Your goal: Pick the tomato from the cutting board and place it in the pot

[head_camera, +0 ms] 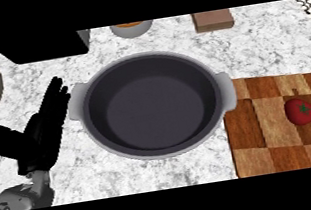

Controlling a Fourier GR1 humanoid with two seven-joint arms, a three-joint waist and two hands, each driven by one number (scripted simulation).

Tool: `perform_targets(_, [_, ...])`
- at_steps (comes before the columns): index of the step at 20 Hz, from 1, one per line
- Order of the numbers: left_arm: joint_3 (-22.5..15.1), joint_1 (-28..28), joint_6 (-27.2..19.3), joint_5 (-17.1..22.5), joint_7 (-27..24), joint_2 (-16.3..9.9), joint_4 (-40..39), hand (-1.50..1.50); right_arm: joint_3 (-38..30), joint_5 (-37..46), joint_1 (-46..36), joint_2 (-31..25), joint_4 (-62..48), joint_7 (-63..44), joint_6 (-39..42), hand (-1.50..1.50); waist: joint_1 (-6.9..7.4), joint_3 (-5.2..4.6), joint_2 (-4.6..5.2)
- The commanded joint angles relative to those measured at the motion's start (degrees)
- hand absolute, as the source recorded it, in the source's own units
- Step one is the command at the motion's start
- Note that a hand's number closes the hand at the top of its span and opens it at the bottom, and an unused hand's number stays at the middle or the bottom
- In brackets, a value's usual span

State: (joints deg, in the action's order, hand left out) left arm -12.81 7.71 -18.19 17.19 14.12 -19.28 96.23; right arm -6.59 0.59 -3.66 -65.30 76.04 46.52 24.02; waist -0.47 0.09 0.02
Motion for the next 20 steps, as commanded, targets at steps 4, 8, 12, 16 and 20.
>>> perform_targets(4, [0.1,-1.5,1.7,-0.6,-1.0,0.9,-1.5,0.0,2.7,5.3,0.2,-7.9,1.4,0.4,7.0,-1.5,0.52,-0.13,0.02])
perform_targets(8, [1.1,0.3,2.3,-0.5,1.8,0.5,1.2,0.0,7.0,7.4,-2.5,-5.0,5.2,-9.5,6.3,-1.5,1.21,-0.11,0.07])
perform_targets(12, [-0.8,2.9,-1.1,-4.7,3.9,4.1,-0.1,0.0,6.8,8.9,-3.9,-3.3,3.0,-10.8,8.7,-1.5,0.92,-0.08,0.08])
perform_targets(16, [0.6,1.8,2.4,-4.2,-1.7,5.2,-5.7,0.0,10.2,13.8,-2.8,0.9,5.4,-15.4,6.7,-1.5,0.67,-0.1,0.15])
perform_targets(20, [3.0,-2.2,5.6,-2.2,-2.5,3.6,-2.5,0.0,11.7,21.3,-1.8,1.5,4.8,-13.6,4.1,-1.5,0.71,-0.1,0.06])
